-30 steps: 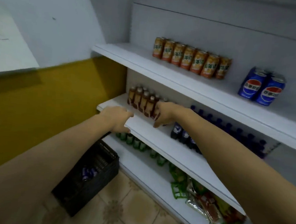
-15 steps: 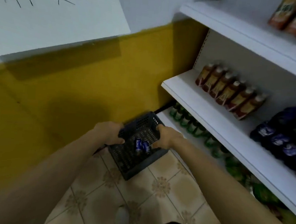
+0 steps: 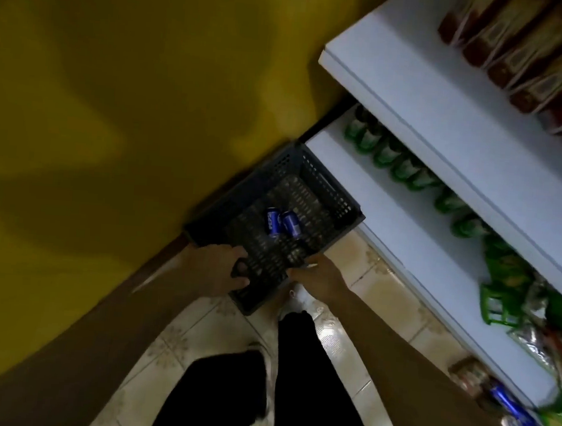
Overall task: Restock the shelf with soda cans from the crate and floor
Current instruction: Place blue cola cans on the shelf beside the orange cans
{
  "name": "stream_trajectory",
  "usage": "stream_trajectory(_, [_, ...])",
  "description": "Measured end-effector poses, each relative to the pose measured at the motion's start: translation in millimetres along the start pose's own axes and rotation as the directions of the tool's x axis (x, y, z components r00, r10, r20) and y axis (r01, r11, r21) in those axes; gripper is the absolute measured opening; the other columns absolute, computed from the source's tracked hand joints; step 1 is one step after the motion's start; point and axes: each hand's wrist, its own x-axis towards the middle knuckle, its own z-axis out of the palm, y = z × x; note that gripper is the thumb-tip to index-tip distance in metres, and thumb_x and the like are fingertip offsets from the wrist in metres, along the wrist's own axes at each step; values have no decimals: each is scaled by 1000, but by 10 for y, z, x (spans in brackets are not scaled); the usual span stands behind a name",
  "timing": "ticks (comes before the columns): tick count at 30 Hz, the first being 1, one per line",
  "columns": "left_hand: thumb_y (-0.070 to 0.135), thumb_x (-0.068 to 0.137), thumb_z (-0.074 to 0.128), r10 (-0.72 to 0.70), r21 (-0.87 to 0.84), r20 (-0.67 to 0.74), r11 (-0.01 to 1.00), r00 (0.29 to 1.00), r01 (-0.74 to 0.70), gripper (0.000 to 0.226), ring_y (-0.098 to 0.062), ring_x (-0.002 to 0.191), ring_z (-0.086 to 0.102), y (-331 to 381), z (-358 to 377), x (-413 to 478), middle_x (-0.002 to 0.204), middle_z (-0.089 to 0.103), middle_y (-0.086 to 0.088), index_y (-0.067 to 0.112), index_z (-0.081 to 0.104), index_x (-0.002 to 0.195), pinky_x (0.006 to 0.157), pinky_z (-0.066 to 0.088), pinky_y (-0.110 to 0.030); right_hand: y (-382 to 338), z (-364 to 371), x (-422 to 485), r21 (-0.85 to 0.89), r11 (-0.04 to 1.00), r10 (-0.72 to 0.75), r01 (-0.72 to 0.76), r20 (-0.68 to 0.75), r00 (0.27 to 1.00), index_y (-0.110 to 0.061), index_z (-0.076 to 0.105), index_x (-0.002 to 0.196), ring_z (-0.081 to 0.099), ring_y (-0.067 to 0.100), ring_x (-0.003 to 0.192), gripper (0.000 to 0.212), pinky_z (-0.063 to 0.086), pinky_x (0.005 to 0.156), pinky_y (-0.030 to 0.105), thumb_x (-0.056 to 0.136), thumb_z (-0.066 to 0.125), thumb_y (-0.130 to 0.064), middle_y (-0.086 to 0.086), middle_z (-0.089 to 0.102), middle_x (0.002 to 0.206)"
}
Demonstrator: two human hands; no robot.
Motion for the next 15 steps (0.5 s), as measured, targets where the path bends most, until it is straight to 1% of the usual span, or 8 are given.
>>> stream_trajectory(2, [41,92,58,2,-54,25,999,1000,0,60,-22,124,48,-39,45,516,136,51,-5,14,38,143,100,41,-31,60,95,528,87,995,58,-57,-8,998,-9,53,121,53,24,109,47,43,90,29,83,72,-31,5,53,114])
stream_trajectory(5, [51,87,59,-18,-202,68,979,998,31,66,-22,130,46,-179,236,1370,139,50,-2,15,43,140,107,38,-35,244,313,1342,218,967,147,-135,-43,988,-12,61,94,62,31,98,28,47,79,32,78,75,-30,9,61,98])
stream_trajectory(6, [48,88,60,-37,-256,71,965,997,54,63,-21,128,47,-225,312,1637,138,51,-1,16,45,139,105,40,-36,304,400,1624,288,943,182,-168,-23,983,-11,62,91,63,33,95,24,49,79,34,80,74,-29,13,63,98])
stream_trajectory(7, [42,89,61,-62,-301,68,950,996,80,59,-21,127,48,-276,415,1929,139,50,-2,16,44,139,104,42,-36,362,475,1923,337,917,224,-215,13,975,-8,65,97,63,36,97,25,51,83,39,83,70,-29,17,65,101])
stream_trajectory(9, [29,90,63,-101,-394,30,913,994,104,56,-18,122,49,-348,574,2510,136,51,0,16,42,140,100,43,-34,474,591,2535,401,874,289,-276,29,957,0,65,110,62,39,106,37,51,93,45,89,62,-30,22,66,112])
stream_trajectory(11, [18,89,64,-88,-452,-15,889,996,72,52,-12,109,49,-464,736,3160,118,52,5,17,44,137,93,41,-28,613,678,3125,491,817,339,-302,14,941,0,63,115,61,37,111,39,50,96,46,90,60,-29,21,65,118])
stream_trajectory(13, [10,87,64,-37,-490,-29,872,999,18,48,-11,106,51,-542,884,3770,110,53,7,20,48,131,87,38,-25,785,745,3651,587,742,393,-324,11,920,0,59,122,61,35,111,38,51,90,41,92,57,-24,20,63,120])
stream_trajectory(15, [7,83,66,-15,-526,-51,851,999,-14,51,-18,108,56,-596,1035,4387,112,57,3,17,48,129,88,43,-27,951,774,4087,651,672,436,-353,38,899,1,52,130,60,33,110,39,52,78,34,96,51,-18,18,60,121])
